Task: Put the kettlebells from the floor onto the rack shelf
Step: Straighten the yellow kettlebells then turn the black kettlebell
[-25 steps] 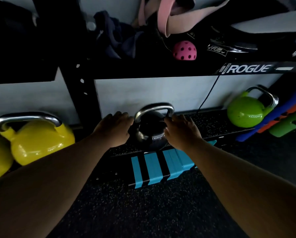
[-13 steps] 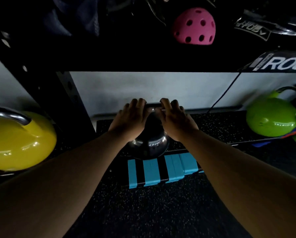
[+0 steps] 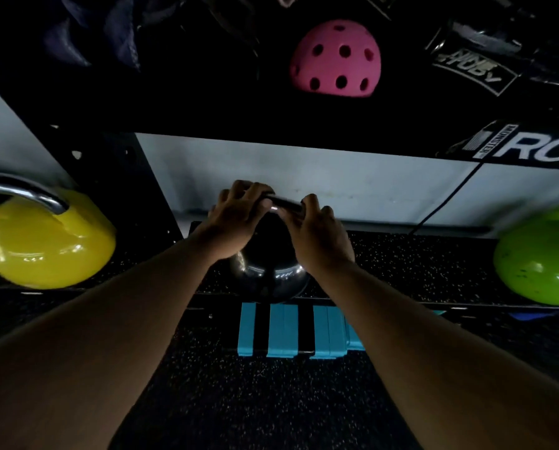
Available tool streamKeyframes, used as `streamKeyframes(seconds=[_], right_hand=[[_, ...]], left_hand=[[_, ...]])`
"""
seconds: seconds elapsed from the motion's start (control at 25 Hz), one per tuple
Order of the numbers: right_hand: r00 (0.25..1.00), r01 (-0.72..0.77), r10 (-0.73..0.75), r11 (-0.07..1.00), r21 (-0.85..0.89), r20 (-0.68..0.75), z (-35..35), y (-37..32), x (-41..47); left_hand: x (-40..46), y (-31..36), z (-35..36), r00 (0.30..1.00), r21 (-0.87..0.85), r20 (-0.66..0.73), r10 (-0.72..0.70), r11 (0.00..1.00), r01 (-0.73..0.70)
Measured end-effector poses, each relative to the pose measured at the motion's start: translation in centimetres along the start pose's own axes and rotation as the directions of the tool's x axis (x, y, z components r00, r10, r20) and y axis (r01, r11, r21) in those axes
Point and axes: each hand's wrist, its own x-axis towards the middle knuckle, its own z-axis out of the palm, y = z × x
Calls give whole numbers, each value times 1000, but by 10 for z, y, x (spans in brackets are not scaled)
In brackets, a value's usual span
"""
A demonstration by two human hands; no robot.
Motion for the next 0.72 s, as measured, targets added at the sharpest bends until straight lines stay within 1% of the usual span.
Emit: streamKeyframes(seconds=[0.04,0.08,0.12,0.16,0.2,0.24,0.28,0.32,0.36,0.44,0.52,0.56,0.64,0.72], right_hand=[[999,-22,23,1000,3,-30,2,-4,-4],[998,-31,32,999,22,-52,4,-4,-6],[998,-37,41,996,85,-42,4,-1,-7],[998,-57,58,980,189,0,1,5,-5],[994,-99,81,942,319,70,-3,10,-2],[986,-148,98,889,434,134,-4,14,2],[981,-179,112,851,494,161,-3,14,3],[981,-188,130,834,519,146,1,11,2],[982,-189,154,823,536,109,6,6,-2],[984,-166,173,809,564,42,21,-2,-16],[991,-125,130,815,565,32,26,-1,-26],[993,-115,109,802,587,45,24,1,-26],[992,-122,111,720,683,61,24,1,-22],[985,-148,160,627,764,59,30,-6,-19]], left_hand=[[2,1,0,999,-74,7,-46,996,46],[2,4,4,993,-195,3,-120,974,118],[-1,9,9,975,-351,3,-221,913,208],[-4,15,16,944,-498,21,-329,815,295],[-9,22,21,908,-603,56,-416,711,362],[-10,27,24,879,-665,83,-470,631,400],[-9,28,25,863,-695,92,-497,588,413],[-7,27,22,861,-704,91,-500,580,410],[-2,25,19,876,-701,90,-473,595,393],[5,19,12,924,-672,114,-366,657,343],[8,18,13,945,-613,119,-306,726,312],[6,18,15,947,-604,116,-300,735,307],[2,19,20,948,-649,119,-297,699,300],[4,12,19,955,-673,124,-269,685,280]])
